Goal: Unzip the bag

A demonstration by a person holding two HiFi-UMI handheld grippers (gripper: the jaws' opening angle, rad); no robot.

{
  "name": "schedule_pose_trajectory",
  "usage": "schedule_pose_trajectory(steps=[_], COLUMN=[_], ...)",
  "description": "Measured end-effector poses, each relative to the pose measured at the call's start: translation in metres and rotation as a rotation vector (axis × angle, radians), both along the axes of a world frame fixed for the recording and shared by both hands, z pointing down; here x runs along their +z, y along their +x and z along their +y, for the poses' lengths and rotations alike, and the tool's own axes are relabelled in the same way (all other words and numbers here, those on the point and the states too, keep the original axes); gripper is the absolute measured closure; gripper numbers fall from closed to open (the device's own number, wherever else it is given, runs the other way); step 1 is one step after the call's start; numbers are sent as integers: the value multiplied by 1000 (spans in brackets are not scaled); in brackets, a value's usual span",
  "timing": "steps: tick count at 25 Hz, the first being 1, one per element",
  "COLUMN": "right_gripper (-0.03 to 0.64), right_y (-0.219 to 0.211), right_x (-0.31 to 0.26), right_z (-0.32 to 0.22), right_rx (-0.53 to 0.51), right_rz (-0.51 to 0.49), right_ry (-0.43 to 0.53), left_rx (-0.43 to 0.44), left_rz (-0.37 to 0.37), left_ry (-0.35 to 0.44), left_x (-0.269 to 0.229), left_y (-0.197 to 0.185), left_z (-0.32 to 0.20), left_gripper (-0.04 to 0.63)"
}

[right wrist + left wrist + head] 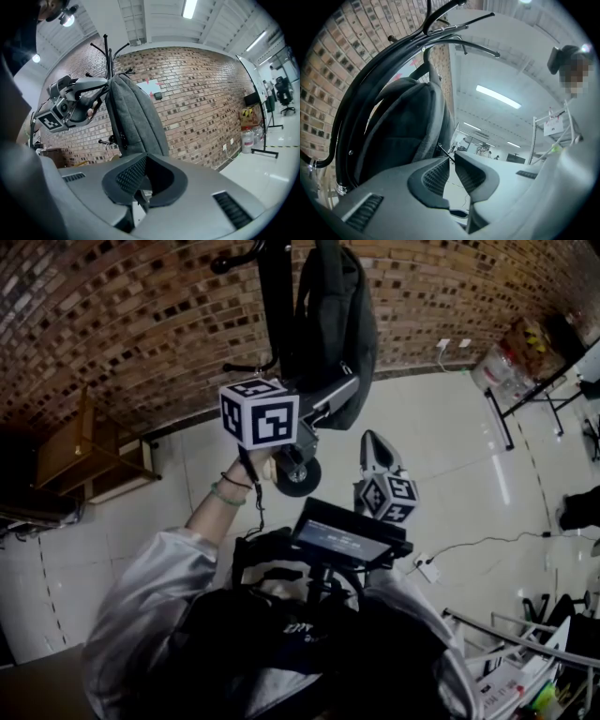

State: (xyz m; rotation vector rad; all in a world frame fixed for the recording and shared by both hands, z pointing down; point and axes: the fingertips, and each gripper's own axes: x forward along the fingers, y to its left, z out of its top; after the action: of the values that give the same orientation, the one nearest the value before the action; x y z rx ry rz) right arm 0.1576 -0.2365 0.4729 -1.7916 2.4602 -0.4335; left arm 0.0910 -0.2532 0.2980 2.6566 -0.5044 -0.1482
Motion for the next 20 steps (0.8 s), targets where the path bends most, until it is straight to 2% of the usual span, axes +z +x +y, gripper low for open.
schedule_pose_trajectory(steps=[13, 20], right_gripper=[609, 609], right_y=[-4, -3], right_x=[1, 1], right_z=[5, 4], right_rx=[16, 22], right_rz=[-3, -1], right_ry=[-46, -47], left_rx=[52, 60], left_rz=[19, -8], left_ry=[16, 24], left_x=[-28, -38], left_y=[3, 5], left_z=[-2, -3], left_gripper=[551, 549])
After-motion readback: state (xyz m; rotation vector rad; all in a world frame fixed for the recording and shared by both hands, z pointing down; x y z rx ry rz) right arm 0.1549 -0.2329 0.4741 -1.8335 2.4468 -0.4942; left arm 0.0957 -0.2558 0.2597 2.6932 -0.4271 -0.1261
